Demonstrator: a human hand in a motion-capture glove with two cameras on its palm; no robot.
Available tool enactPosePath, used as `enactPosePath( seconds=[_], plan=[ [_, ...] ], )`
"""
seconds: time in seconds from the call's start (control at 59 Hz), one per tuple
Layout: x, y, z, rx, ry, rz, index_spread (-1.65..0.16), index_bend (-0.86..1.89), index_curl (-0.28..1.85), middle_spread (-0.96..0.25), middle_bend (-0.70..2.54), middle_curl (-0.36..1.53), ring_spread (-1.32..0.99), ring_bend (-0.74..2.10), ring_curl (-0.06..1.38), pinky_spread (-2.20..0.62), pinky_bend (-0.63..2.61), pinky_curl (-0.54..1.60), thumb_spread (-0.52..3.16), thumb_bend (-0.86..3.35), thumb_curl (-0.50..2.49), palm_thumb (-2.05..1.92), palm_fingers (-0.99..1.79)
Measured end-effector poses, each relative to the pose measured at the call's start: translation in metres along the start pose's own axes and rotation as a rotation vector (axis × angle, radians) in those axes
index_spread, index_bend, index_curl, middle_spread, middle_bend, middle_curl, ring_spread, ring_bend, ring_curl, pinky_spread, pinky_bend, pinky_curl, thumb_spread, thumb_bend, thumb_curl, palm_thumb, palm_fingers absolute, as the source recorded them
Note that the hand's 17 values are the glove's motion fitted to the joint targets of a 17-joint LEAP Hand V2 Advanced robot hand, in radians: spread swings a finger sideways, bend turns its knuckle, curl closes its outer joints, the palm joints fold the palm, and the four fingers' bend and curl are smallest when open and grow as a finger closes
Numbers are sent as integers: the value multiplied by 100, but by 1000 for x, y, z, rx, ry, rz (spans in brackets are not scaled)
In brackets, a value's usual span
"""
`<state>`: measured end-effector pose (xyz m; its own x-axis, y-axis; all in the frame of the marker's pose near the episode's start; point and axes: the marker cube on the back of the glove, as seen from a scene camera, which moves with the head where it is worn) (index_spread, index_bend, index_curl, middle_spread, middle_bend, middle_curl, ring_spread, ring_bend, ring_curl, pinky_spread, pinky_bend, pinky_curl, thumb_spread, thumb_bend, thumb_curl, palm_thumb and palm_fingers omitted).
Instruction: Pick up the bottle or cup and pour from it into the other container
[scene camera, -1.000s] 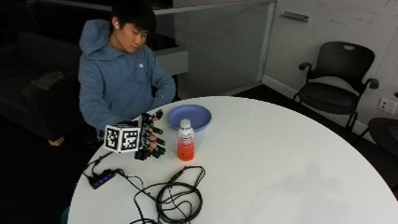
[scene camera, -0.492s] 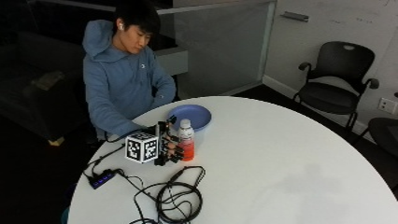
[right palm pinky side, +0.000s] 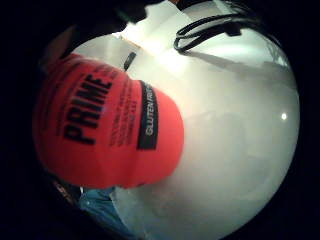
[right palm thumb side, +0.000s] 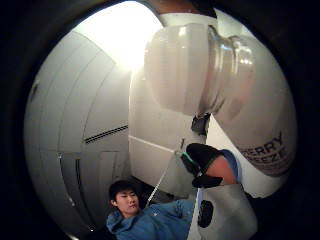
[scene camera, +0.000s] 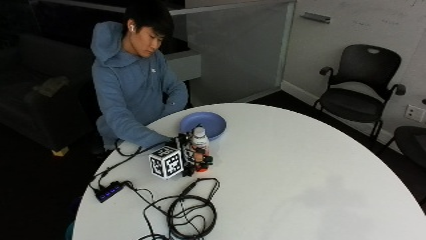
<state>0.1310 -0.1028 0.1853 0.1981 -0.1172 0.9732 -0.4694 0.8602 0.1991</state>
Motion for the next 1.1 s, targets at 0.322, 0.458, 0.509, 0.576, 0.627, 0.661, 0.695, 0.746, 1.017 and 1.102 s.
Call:
enactPosePath(
  seconds=[0.322, 0.458, 0.509, 0.576, 0.627, 0.661, 0.695, 0.746, 1.017, 1.102],
  plan=[
    [0, -9, 18, 86, -1, -9, -15, 21, 24, 3, 46, 41, -5, 63, 32, 7, 59, 24, 71, 3, 48, 99, 91],
    [-7, -7, 29, 20, 18, 1, -13, 17, 30, -1, 40, 42, -11, 56, 34, 1, 54, 25, 55, -2, 55, 103, 98],
    [-10, -6, 33, -25, 40, -3, -12, 15, 31, -1, 39, 42, -11, 53, 34, -1, 53, 25, 50, -2, 57, 104, 100],
    [-16, -8, 39, -63, 77, -13, -11, 14, 31, -1, 37, 43, -13, 51, 35, -4, 53, 26, 44, -3, 60, 105, 103],
    [-21, -6, 43, -111, 113, -14, -11, 13, 31, -1, 35, 43, -13, 50, 36, -5, 52, 27, 41, -3, 61, 105, 105],
    [-26, -5, 47, -146, 142, -16, -10, 13, 32, -1, 35, 44, -13, 49, 36, -6, 52, 28, 39, -3, 62, 105, 105],
    [-31, -3, 51, -185, 177, -22, -10, 12, 32, -1, 35, 44, -14, 49, 37, -7, 52, 28, 37, -3, 62, 104, 106],
    [-40, -1, 55, -246, 241, -38, -10, 12, 32, -1, 34, 45, -14, 48, 38, -9, 51, 29, 35, -3, 64, 105, 107],
    [-104, 10, 83, -532, 702, -200, -9, 12, 32, -1, 32, 47, -15, 45, 41, -11, 49, 32, 28, -4, 68, 104, 109],
    [-122, 15, 90, -629, 845, -240, -9, 12, 32, -1, 31, 47, -15, 45, 41, -11, 49, 32, 27, -4, 68, 104, 109]
  ],
)
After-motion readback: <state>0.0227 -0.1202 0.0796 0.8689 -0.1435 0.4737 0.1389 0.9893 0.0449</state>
